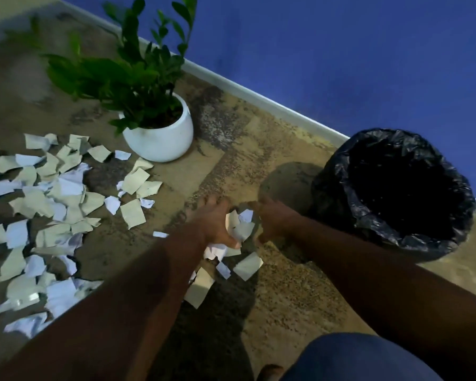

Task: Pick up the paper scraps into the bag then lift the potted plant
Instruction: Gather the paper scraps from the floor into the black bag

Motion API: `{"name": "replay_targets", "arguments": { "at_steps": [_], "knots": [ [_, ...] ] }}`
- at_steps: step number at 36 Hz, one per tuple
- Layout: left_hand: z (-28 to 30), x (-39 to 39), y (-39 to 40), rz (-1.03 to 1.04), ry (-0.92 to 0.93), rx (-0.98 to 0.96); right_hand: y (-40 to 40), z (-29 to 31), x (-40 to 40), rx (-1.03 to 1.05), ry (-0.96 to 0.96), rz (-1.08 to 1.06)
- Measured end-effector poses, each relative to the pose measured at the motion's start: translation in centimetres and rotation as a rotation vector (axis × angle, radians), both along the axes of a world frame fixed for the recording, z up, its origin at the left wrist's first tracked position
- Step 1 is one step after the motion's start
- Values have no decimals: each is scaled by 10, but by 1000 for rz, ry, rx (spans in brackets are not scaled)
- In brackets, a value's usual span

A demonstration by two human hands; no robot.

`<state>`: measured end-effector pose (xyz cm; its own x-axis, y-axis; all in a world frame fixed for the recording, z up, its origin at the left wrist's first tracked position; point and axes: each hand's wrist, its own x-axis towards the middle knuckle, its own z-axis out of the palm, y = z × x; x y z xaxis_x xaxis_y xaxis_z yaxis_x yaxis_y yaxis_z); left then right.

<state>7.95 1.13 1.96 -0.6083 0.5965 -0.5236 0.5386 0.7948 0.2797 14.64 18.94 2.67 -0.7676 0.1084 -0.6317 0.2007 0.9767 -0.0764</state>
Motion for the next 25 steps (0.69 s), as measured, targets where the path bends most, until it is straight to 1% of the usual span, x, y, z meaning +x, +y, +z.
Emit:
{"name": "replay_targets", "arguments": {
  "at_steps": [4, 6, 11, 15, 19, 22, 25],
  "knots": [
    [-25, 11, -11, 72, 58, 17, 4, -23, 8, 78, -21, 80],
    [-35, 13, -15, 112, 87, 4, 7, -34, 13, 63, -47, 81],
    [-54, 20, -22, 183, 13, -17, 3, -55, 25, -19, -43, 85],
    [-62, 37, -20, 131, 5, 14, -8, -62, 31, -26, 15, 120],
    [-62, 51, -8, 78, 54, 15, -16, -61, 32, -6, 79, 151],
    [-63, 57, -5, 33, 131, -15, -20, -61, 29, 27, 143, 205],
    [-65, 60, -6, -17, 208, -38, -24, -60, 25, 16, 147, 241]
  ]
}}
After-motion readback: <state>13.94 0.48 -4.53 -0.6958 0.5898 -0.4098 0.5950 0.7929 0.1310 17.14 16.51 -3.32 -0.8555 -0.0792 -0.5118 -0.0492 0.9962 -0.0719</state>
